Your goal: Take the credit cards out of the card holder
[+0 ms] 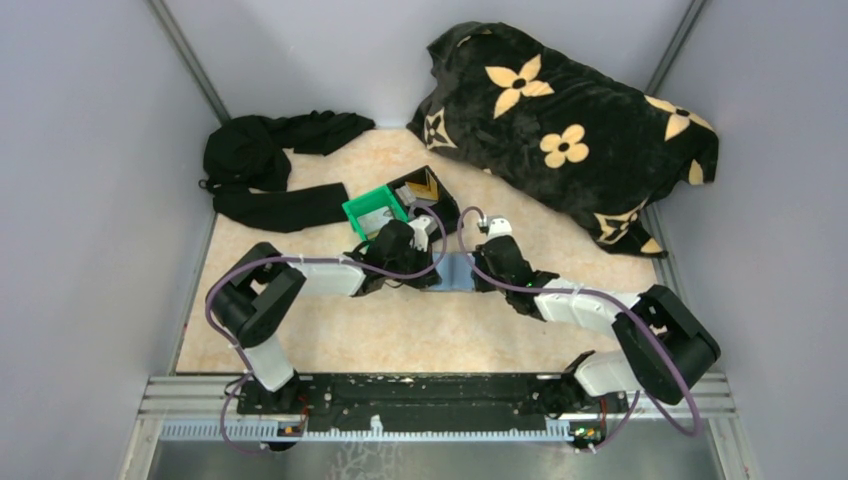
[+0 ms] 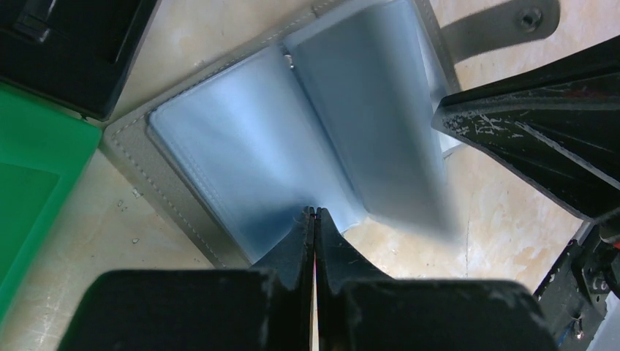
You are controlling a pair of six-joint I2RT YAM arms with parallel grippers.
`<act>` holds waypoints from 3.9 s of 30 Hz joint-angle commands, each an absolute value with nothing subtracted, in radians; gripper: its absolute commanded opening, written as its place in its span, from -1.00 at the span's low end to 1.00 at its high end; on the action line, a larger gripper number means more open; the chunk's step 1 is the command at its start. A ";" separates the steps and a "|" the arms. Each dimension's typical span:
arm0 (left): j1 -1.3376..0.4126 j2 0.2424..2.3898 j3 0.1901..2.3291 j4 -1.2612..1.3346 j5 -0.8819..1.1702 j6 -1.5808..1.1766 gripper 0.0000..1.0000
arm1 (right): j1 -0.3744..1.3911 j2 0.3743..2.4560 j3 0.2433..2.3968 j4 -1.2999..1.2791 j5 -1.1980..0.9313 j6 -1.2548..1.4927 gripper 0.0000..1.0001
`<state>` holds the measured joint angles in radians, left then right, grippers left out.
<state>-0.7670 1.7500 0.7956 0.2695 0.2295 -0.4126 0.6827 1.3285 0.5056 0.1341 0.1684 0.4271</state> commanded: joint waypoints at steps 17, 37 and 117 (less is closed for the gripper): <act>-0.770 1.512 0.730 0.009 0.150 -0.391 -1.00 | 0.717 1.350 0.559 0.207 0.137 0.435 -1.00; -0.776 1.462 0.677 0.102 0.198 -0.438 -1.00 | 0.715 1.304 0.570 0.228 0.019 0.444 -1.00; -0.746 1.595 0.692 0.231 0.209 -0.413 -1.00 | 0.548 1.663 0.368 0.803 -0.354 0.679 -0.39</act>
<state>-0.7437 1.6752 0.6685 0.3862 0.2222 -0.4286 0.5579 1.7317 0.3809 0.9401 -0.4072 0.7544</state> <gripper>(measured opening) 0.005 0.333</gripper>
